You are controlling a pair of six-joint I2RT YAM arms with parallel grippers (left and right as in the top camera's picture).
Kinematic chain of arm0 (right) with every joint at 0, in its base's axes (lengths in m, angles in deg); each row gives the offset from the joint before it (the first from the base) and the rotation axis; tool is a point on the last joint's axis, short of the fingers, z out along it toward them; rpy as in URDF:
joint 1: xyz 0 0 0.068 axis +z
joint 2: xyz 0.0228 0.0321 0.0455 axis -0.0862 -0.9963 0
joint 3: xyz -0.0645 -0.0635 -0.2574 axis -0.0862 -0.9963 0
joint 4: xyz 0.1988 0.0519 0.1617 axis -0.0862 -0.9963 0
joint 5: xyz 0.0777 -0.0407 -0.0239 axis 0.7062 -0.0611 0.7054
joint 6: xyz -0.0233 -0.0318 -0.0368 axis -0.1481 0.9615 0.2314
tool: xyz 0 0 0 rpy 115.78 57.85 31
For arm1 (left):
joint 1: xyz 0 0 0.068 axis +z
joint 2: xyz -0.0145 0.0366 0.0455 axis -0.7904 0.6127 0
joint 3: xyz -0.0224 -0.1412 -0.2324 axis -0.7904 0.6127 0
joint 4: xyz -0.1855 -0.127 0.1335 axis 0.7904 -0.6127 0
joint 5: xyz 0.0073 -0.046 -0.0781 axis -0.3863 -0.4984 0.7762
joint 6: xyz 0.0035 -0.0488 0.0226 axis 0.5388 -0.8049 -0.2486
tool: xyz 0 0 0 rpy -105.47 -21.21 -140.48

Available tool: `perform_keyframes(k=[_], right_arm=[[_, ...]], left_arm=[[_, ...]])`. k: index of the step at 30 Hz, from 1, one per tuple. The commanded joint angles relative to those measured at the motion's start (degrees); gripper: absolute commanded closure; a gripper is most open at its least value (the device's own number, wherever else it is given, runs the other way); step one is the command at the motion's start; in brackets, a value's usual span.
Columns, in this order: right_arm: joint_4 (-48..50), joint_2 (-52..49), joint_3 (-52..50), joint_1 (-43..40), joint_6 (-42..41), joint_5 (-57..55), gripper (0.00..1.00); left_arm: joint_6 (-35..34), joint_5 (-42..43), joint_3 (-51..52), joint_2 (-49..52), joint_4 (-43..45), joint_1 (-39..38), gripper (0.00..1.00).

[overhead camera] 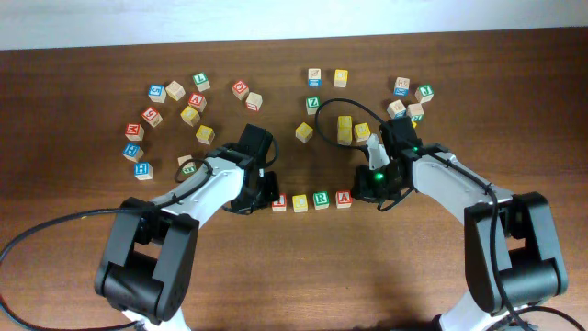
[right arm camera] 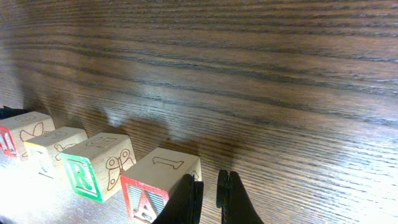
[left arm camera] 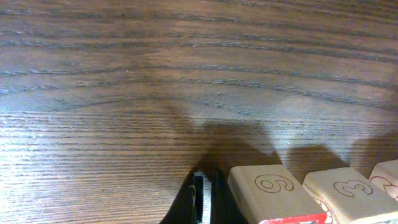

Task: Spell out ICRA
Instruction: 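Push the row ends inward with both grippers to close gaps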

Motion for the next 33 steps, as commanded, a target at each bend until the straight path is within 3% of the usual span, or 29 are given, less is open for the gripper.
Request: perform_keyframes(k=[1, 33], right_arm=[[-0.07, -0.31, -0.39, 0.48, -0.44, 0.76, 0.96], [2.08, -0.31, -0.39, 4.92, -5.25, 2.23, 0.96]], left_arm=[[-0.26, 0.59, 0.33, 0.66, 0.02, -0.07, 1.0], [5.14, 7.19, 0.33, 0.66, -0.83, -1.84, 1.0]])
